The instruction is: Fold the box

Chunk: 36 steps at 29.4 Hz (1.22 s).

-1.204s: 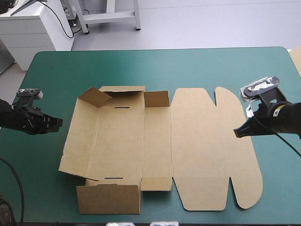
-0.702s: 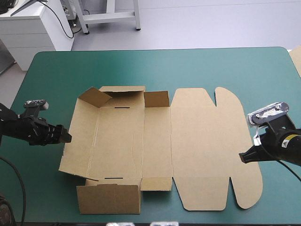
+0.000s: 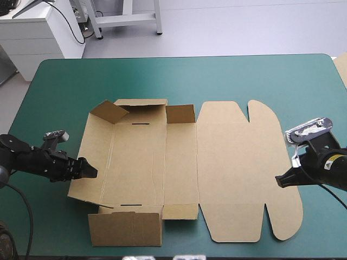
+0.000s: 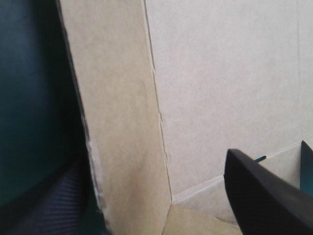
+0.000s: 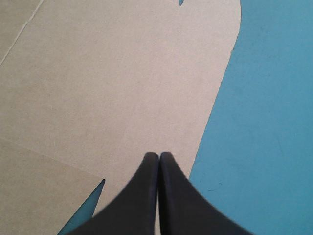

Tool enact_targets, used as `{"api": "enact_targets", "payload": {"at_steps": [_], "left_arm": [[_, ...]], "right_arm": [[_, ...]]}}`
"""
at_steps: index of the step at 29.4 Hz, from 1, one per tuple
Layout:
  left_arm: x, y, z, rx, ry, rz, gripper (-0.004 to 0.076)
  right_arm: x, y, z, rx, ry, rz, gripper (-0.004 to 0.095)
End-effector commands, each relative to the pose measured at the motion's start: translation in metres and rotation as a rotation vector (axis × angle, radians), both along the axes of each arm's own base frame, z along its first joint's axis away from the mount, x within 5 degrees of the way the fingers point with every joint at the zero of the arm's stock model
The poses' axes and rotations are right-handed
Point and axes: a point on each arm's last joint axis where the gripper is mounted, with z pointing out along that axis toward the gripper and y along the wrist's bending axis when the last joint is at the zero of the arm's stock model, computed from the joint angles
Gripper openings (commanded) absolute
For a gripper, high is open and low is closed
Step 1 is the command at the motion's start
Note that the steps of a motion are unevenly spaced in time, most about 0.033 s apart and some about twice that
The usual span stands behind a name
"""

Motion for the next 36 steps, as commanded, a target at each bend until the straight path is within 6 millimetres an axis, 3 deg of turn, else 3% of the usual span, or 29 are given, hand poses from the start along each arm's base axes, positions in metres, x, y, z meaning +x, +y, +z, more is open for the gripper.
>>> {"api": "enact_targets", "payload": {"at_steps": [1,6,17,21,31,36], "left_arm": [[0.001,-0.006,0.009,-0.076,-0.006,-0.007,0.0545],[0.006,-0.006,0.000,-0.117,0.040,-0.009,0.0480],[0.021,0.000,-0.023,-0.141,0.089,0.036,0.0194],[0.031,0.001,-0.033,-0.174,0.070,0.053,-0.0001],[0.035,-0.004,-0.029,-0.259,0.021,-0.027,-0.0006],[0.040,-0.015,-0.012,-0.233,-0.008,-0.121,-0.0008]], "right_arm": [[0.000,-0.001,0.012,0.013,-0.089,-0.008,-0.0021],[0.000,-0.001,0.012,0.015,-0.089,-0.008,-0.0021],[0.000,-0.001,0.012,0.015,-0.089,-0.008,-0.0021],[0.000,0.000,0.012,0.023,-0.088,-0.005,-0.0020],[0.000,0.000,0.012,0.021,-0.088,-0.002,-0.0021],[0.000,0.000,0.012,0.021,-0.088,-0.002,-0.0021]]}}
